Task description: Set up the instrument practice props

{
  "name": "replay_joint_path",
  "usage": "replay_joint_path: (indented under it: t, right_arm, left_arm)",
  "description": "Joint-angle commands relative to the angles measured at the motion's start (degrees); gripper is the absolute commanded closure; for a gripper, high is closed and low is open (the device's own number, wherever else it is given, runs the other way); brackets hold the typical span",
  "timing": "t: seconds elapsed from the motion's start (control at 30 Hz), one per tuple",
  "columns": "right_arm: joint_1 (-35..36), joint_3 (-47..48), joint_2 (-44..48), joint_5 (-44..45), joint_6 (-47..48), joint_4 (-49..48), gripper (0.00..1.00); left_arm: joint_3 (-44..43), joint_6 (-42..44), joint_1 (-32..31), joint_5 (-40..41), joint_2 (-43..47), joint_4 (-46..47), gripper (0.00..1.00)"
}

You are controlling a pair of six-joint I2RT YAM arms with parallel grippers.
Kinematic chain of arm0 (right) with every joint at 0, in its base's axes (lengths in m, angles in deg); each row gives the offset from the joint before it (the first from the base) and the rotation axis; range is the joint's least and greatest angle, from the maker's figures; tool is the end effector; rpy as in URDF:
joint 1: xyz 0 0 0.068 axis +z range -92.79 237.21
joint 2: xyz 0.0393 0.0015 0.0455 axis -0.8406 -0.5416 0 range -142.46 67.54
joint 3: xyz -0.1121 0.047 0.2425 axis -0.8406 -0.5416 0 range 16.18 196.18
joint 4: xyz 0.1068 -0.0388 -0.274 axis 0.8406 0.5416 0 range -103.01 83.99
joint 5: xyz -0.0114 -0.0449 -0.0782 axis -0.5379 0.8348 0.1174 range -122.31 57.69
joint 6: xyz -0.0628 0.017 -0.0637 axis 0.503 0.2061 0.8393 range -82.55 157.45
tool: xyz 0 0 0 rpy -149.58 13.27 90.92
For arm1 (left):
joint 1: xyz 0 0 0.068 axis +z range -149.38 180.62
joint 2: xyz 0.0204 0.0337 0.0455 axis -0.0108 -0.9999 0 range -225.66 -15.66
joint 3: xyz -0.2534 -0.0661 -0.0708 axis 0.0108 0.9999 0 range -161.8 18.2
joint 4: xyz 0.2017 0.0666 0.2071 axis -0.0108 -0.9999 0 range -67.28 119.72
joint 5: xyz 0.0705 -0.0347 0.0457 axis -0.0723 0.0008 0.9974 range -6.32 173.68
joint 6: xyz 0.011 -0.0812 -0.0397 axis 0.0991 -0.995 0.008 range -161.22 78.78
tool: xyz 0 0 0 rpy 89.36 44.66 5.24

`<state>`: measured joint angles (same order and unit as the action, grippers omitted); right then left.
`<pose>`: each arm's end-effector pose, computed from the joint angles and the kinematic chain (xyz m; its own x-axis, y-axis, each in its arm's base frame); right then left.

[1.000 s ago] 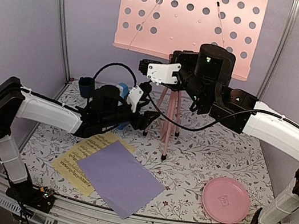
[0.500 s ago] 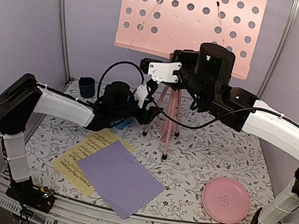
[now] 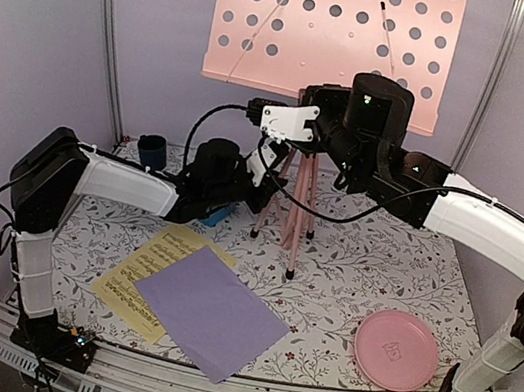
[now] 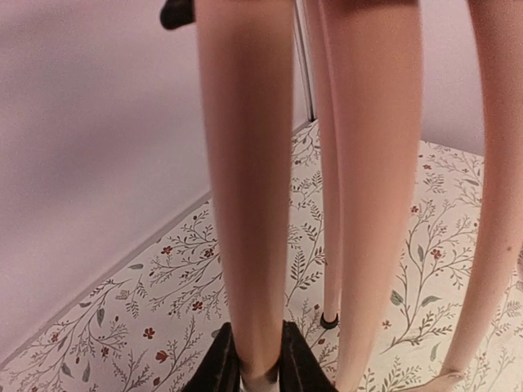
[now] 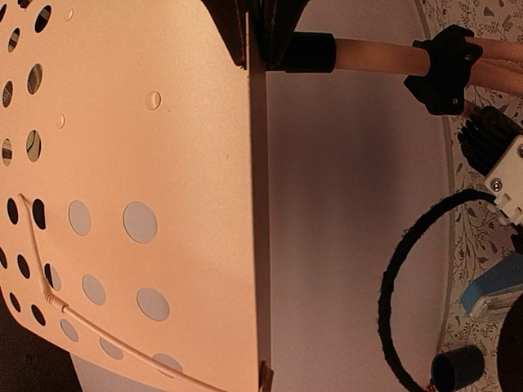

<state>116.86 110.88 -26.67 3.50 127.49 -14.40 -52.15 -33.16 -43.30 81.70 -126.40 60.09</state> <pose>0.2742 0.3737 0.4421 0.4044 -0.9144 -0.0184 0.0169 0.0276 -0.9995 0.3726 -0.3628 0.1946 -0.0235 0.2170 -0.9759 0.7282 0.6725 0.1321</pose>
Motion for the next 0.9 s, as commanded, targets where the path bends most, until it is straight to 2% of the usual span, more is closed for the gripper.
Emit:
replay_joint_path:
  t: [0.0, 0.27, 0.4, 0.47, 0.6, 0.67, 0.73, 0.87]
  right_arm:
    - [-0.7, 3.9, 1.3, 0.5, 0.7, -11.0, 0.94]
    - [-0.4, 2.4, 2.2, 1.1, 1.4, -12.5, 0.89]
    - [0.5, 1.4, 2.5, 1.2, 2.4, -13.9, 0.82]
    - [1.1, 1.3, 2.6, 1.2, 2.9, -14.6, 0.73]
    - [2.7, 0.2, 2.9, 1.2, 4.0, -16.4, 0.37]
    - [3.7, -1.0, 3.4, 1.2, 4.7, -18.0, 0.24]
    - [4.9, -1.9, 3.9, 1.5, 5.0, -19.6, 0.16]
    - [8.7, -3.0, 5.3, 2.5, 4.7, -20.7, 0.12]
  left_arm:
    - [-1.1, 1.2, 0.6, -0.7, -1.0, -0.3, 0.84]
    - [-0.1, 1.6, 0.4, -0.8, -0.6, 0.9, 0.99]
    - [0.9, 1.7, 0.4, -0.9, -0.2, 2.0, 1.00]
    - [1.5, 2.0, 0.4, -0.8, 0.0, 2.5, 1.00]
    - [2.0, 2.1, 0.3, -0.3, 0.5, 2.7, 1.00]
    - [2.1, 2.0, 0.3, 0.1, 0.7, 2.6, 1.00]
    - [2.1, 2.0, 0.3, 0.3, 0.8, 2.2, 1.00]
    - [2.5, 1.8, 0.3, 0.7, 1.2, 2.2, 1.00]
